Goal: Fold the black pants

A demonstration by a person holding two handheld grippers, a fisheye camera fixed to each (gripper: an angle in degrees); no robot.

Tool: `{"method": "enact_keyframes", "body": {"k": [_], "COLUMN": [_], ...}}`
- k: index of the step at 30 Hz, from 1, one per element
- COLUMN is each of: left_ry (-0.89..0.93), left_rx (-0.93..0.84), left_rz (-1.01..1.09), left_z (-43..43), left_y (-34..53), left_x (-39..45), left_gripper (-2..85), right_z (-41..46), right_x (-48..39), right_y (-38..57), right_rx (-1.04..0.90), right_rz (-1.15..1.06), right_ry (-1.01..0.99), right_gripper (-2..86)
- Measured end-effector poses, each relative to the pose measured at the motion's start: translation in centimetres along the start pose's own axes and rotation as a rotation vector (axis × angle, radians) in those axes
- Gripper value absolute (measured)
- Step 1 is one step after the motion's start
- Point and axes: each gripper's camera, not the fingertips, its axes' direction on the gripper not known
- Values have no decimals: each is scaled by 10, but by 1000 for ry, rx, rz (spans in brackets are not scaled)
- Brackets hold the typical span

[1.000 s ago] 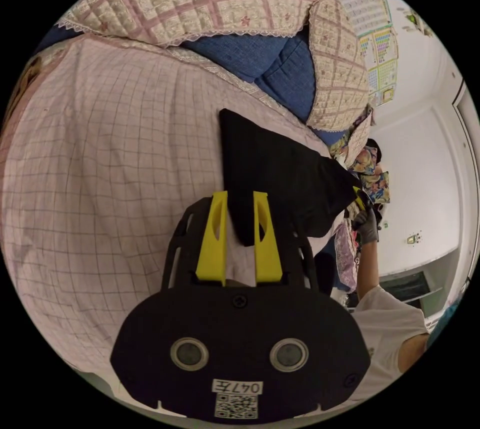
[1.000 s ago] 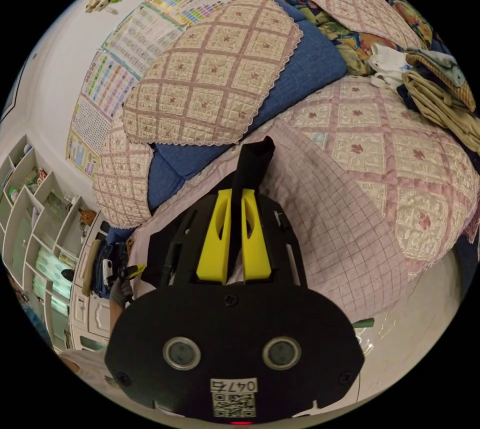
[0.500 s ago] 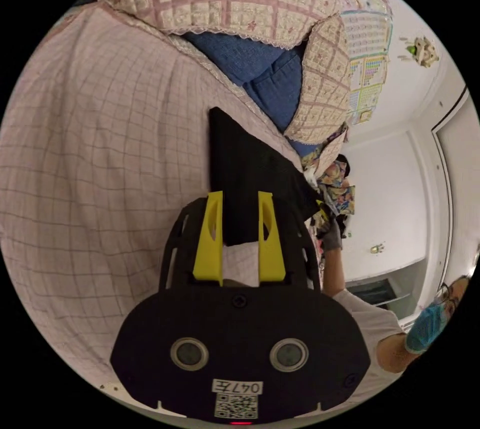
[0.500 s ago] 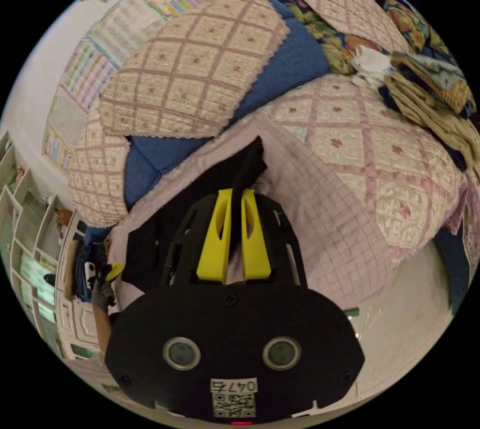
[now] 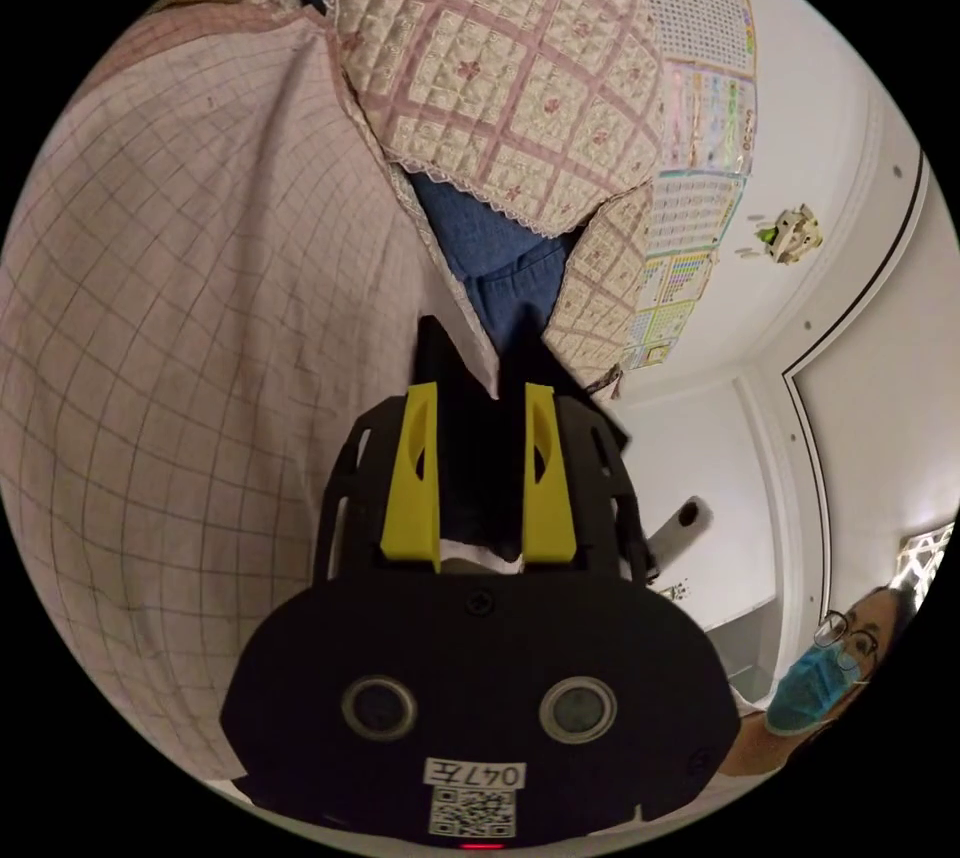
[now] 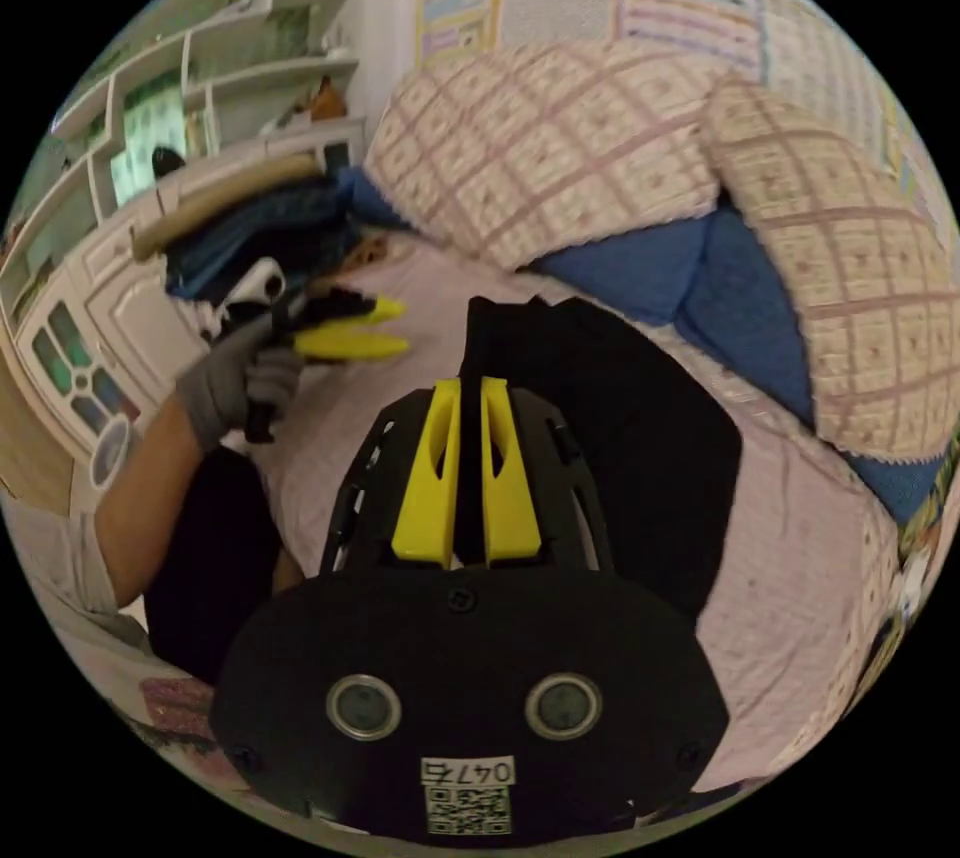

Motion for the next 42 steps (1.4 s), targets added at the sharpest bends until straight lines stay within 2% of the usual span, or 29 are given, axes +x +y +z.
{"method": "enact_keyframes", "body": {"k": [3, 11, 14, 16, 19, 24, 31, 33, 38, 42], "left_ry": [23, 27, 26, 27, 18, 4, -5, 9, 59, 163], "left_rx": [-7, -24, -40, -43, -32, -34, -64, -81, -143, -223], "left_rz": [-15, -9, -15, -18, -17, -17, -19, -31, -44, -57], "left_z": [-5, 4, 13, 16, 17, 33, 66, 80, 122, 180], "left_y": [8, 16, 16, 17, 17, 7, -11, -22, -50, -79], "left_x": [-11, -28, -38, -44, -54, -72, -96, -108, -127, -142], "left_gripper": [125, 131, 134, 134, 134, 135, 141, 164, 215, 220], "right_z": [66, 60, 89, 94, 85, 101, 116, 105, 54, 31], "right_x": [-59, -125, -155, -169, -199, -258, -304, -294, -208, -163], "right_y": [-16, -93, -111, -115, -120, -127, -116, -117, -124, -108], "right_rx": [-133, -24, -163, -183, -130, -207, -170, -135, -31, 29], "right_rz": [-50, -55, -155, -168, -260, -486, -752, -705, -314, -205], "right_ry": [-27, -14, -63, -58, 35, 202, 451, 431, 164, 68], "right_gripper": [5, 8, 70, 99, 103, 89, 30, 18, 11, 11]}}
